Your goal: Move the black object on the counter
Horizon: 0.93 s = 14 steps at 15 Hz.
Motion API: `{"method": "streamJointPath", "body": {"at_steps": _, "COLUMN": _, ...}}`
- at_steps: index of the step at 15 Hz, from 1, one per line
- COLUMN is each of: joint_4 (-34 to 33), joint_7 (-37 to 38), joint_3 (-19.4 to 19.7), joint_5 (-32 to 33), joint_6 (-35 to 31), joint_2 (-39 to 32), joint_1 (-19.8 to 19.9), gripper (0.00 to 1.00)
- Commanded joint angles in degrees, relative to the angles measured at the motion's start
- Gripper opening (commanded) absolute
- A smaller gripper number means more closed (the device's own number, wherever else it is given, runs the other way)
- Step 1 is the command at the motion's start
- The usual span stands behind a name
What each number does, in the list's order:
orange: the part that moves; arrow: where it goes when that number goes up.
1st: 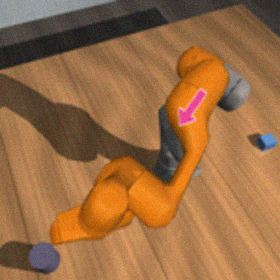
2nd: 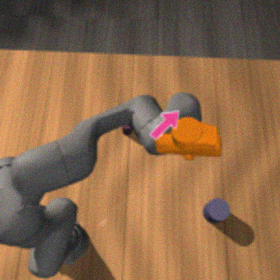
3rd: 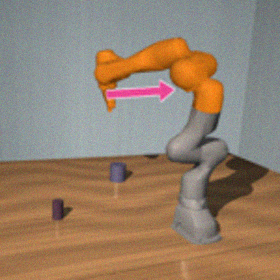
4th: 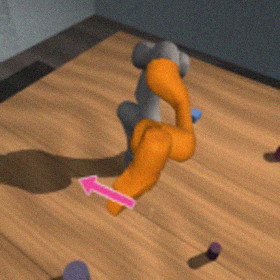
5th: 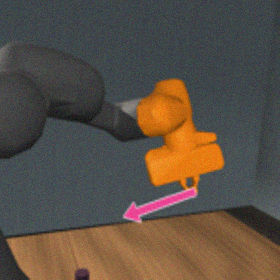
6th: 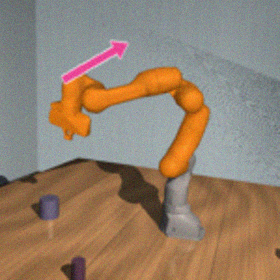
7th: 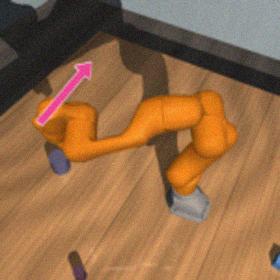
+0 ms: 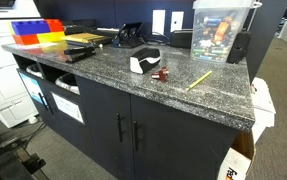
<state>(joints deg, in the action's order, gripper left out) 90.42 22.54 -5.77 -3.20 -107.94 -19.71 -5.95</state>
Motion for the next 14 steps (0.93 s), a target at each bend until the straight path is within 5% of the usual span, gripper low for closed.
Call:
{"method": "streamJointPath", "body": {"at_steps": 1, "joint_4": -14.2, "joint_7": 1.3, "joint_3": 3.6, "joint_5": 1.8, "joint_6": 3.9, "joint_2": -11.4, "joint_1": -0.4, "gripper": 1.0}}
{"method": "streamJointPath", "body": {"at_steps": 14, "joint_4": -49.0, "joint_7": -0.6, "joint_3": 9.2, "joint_5": 2.8, "joint_6": 14.5, "joint_2": -40.6, "joint_1": 1.5, "gripper": 1.0}}
